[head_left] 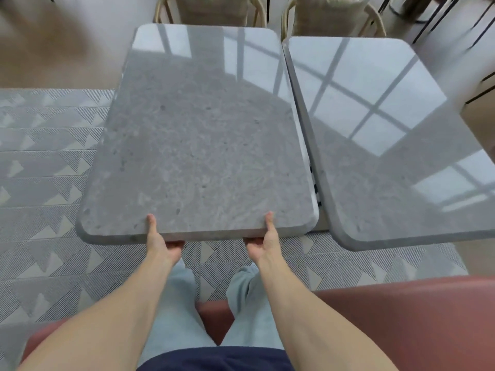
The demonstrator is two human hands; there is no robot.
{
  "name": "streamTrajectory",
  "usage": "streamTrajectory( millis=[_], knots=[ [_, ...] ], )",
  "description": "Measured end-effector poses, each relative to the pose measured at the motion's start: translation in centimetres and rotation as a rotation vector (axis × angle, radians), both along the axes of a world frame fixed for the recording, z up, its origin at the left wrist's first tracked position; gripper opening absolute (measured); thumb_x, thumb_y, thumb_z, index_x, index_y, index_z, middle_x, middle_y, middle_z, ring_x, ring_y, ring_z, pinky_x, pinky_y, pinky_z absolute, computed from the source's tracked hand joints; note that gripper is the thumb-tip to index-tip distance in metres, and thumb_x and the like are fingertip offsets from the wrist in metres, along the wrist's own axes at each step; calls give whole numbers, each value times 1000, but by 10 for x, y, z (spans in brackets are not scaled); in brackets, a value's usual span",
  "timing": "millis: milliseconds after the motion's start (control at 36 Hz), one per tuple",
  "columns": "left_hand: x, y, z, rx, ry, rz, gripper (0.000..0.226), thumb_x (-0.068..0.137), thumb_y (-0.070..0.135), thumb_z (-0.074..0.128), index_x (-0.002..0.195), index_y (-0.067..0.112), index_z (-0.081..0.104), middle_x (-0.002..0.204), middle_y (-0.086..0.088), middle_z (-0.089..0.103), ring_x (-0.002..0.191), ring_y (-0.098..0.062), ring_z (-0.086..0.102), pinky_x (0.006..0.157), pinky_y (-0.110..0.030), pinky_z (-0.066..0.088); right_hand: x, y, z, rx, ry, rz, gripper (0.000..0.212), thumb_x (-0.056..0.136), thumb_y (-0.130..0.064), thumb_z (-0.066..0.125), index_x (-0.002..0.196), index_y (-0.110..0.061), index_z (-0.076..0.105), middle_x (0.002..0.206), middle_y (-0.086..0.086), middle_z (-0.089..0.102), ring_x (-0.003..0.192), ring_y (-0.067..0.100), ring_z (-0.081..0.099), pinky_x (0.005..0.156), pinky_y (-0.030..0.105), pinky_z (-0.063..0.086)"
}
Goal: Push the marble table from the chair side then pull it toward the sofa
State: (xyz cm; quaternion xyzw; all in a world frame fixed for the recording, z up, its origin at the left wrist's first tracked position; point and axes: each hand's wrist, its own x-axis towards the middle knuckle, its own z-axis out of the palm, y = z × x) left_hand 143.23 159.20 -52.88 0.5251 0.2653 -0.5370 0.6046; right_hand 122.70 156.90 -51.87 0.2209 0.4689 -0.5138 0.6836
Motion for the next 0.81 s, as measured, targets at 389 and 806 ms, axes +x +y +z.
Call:
streamTrajectory(
  millis=[389, 806],
  knots=[
    [-13, 13, 2, -32, -35, -47, 72, 80, 59, 71, 133, 13, 55, 127, -10, 65, 114, -30, 64, 101, -44, 51, -19, 7, -4, -2, 40, 74, 62, 84, -32, 78, 134, -7, 51, 131, 18, 62, 119, 34, 60, 102, 49, 50],
    [-29, 40, 3, -51, -30, -105, 58, 80, 61, 70, 113, 13, 60, 106, -11, 68, 94, -28, 65, 68, -43, 52, -36, 32, 2, -17, 71, 107, 62, 87, -33, 75, 137, -6, 50, 135, 19, 59, 123, 36, 58, 96, 48, 51]
  ],
)
